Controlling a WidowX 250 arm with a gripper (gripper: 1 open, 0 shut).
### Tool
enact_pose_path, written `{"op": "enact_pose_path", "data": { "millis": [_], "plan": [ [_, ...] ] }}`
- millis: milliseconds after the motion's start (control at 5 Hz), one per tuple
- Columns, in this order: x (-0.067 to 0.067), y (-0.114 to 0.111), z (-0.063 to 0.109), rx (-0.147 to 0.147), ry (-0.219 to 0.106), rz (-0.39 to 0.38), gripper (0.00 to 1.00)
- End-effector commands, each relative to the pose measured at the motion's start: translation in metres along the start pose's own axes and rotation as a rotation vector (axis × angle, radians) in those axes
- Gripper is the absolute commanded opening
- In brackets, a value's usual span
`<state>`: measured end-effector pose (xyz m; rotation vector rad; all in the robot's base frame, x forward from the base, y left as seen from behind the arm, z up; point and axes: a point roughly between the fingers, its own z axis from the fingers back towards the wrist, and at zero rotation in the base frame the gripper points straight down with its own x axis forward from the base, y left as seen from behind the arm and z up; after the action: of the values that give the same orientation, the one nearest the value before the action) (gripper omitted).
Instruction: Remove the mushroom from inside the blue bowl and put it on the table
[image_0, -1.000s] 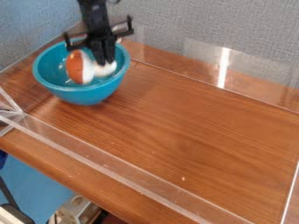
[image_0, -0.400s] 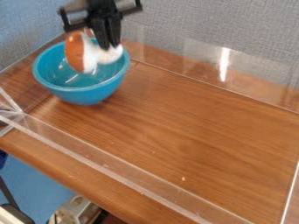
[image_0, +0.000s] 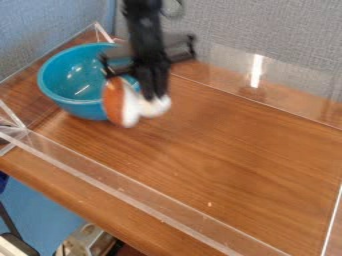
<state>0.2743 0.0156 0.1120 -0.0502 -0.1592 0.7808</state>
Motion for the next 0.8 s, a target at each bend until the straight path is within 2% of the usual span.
{"op": "enact_pose_path", "data": {
  "millis": [0, 200, 400, 600],
  "plan": [
    [-0.008, -0.006, -0.017, -0.011, -0.002, 0.005, 0.00],
    [-0.013, -0.004, -0.034, -0.007, 0.016, -0.021, 0.00],
    [-0.011, 0.000, -0.023, -0.032, 0.039, -0.146, 0.00],
    [-0.007, 0.002, -0.013, -0.041, 0.050, -0.221, 0.00]
  ]
}}
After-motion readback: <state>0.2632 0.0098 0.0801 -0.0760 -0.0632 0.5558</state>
